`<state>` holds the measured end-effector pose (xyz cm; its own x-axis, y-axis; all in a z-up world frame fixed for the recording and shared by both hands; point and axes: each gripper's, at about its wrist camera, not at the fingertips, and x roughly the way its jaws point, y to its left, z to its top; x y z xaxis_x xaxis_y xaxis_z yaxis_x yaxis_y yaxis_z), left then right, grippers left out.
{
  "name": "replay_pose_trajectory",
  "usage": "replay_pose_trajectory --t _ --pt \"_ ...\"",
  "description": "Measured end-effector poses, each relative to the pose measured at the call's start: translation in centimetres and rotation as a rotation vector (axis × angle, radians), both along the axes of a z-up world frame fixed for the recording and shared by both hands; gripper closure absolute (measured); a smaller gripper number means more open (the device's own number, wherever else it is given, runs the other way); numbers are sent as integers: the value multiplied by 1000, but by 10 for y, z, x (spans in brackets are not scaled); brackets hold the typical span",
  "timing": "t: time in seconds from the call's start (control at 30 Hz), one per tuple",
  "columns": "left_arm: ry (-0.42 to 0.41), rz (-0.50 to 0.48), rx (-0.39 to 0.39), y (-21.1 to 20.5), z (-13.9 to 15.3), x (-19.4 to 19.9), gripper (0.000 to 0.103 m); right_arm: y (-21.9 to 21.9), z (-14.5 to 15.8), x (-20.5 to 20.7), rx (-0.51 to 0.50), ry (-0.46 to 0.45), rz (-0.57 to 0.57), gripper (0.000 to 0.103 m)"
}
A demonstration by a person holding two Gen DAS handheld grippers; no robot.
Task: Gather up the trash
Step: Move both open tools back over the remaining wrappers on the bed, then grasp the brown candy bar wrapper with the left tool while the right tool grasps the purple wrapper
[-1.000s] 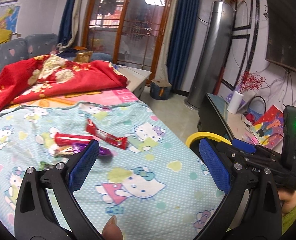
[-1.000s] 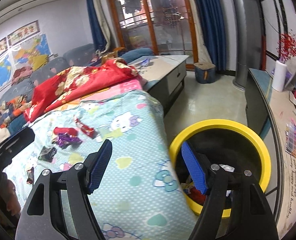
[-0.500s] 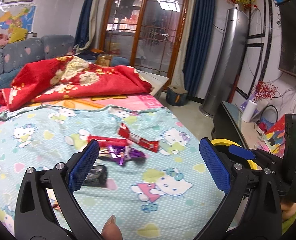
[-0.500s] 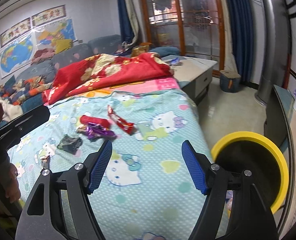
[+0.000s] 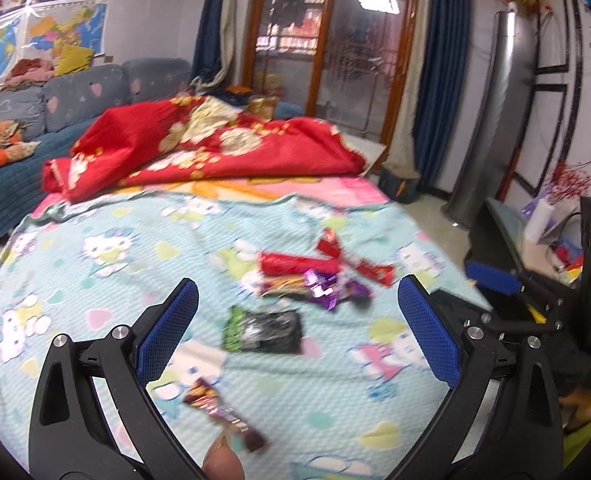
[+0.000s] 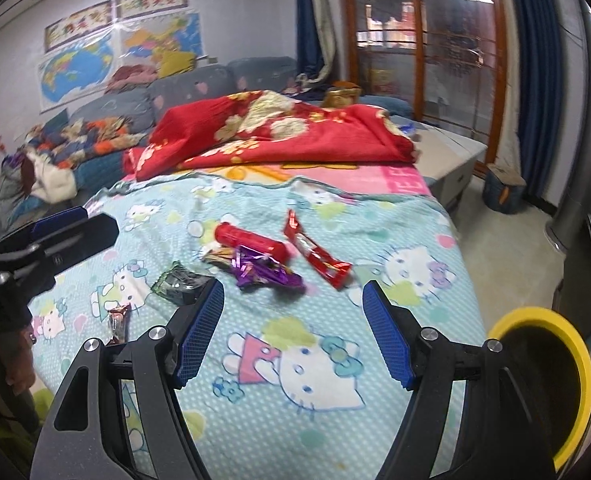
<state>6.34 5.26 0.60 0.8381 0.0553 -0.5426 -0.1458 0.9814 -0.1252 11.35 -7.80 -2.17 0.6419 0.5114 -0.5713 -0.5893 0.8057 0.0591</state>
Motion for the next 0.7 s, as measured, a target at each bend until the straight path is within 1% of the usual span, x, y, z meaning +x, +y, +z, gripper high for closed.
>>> replay_pose_trajectory --t 0.1,0.23,0.4,0.43,0.5,0.57,0.63,0.67,0.7 --pt "52 25 -17 14 -11 -3 11 13 -7 10 -23 7 12 36" --pt "128 61 -77 34 -30 -4 11 28 -20 24 -75 18 18 42" --pt "220 74 -138 40 -52 -1 12 46 -36 39 -135 32 41 48" --pt "238 70 -158 41 -57 0 13 50 -39 42 -147 34 42 49" --pt "259 65 -171 41 -62 1 21 57 -44 48 -161 40 50 53" --pt "277 61 -186 41 -68 1 23 65 -49 53 -181 41 56 56" --pt "309 61 -201 41 -76 1 24 70 -53 58 -189 52 61 62" --pt "320 61 -208 41 -78 1 30 73 -56 61 -197 64 65 68" --pt "338 65 -216 41 -82 1 34 74 -59 62 -203 71 71 78"
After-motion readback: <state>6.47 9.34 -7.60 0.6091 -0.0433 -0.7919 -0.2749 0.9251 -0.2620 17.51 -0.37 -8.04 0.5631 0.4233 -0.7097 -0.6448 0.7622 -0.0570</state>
